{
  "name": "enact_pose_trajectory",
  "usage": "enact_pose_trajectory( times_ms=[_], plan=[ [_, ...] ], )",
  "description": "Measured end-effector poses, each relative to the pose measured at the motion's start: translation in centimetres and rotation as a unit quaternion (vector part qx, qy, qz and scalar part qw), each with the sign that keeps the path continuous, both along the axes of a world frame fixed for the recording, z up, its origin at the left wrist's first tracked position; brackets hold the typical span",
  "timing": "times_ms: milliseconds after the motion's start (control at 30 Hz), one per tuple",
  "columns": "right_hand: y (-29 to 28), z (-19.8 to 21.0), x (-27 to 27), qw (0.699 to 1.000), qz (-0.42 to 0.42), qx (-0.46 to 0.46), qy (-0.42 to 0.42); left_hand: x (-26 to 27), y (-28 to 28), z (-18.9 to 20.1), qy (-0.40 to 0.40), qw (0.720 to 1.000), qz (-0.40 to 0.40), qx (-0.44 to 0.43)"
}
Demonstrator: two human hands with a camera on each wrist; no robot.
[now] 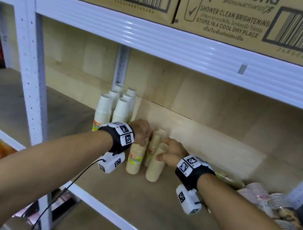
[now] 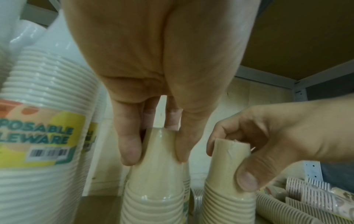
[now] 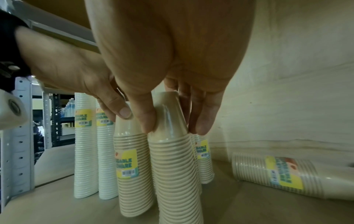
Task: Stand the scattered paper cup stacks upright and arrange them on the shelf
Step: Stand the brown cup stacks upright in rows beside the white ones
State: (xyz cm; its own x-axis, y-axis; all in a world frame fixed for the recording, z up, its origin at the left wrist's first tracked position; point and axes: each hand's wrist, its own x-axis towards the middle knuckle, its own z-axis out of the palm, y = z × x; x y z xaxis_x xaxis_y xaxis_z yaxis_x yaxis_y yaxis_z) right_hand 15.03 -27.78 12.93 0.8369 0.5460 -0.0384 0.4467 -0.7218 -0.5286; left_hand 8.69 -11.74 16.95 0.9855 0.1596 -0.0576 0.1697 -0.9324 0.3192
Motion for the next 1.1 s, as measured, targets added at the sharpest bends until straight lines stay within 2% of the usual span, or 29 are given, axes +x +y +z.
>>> enact_pose_trajectory(
  times_ms=[233, 533, 767, 933, 1100],
  plan=[
    [1.7, -0.6, 0.0, 1.000, 0.021, 0.007, 0.003, 0.3, 0.4, -1.2, -0.015, 1.000, 0.006, 0.015],
    [2.5, 0.3, 0.2, 0.997, -0.016, -0.014, -0.071, 1.3, 0.9, -1.2, -0.017, 1.000, -0.002, -0.004],
    [3.3, 0.7, -0.2, 0.995, 0.048, -0.034, -0.083, 1.4, 0.9, -1.2, -0.027, 1.000, -0.004, 0.013],
    [3.4, 0.6, 0.1, 0.996, -0.002, -0.022, -0.090, 1.6, 1.2, -1.5, -0.031, 0.999, 0.003, 0.011],
    [3.7, 0.7, 0.2, 0.991, 0.051, -0.060, -0.107, 1.7, 0.8, -1.4, -0.033, 0.999, -0.010, 0.037]
  ],
)
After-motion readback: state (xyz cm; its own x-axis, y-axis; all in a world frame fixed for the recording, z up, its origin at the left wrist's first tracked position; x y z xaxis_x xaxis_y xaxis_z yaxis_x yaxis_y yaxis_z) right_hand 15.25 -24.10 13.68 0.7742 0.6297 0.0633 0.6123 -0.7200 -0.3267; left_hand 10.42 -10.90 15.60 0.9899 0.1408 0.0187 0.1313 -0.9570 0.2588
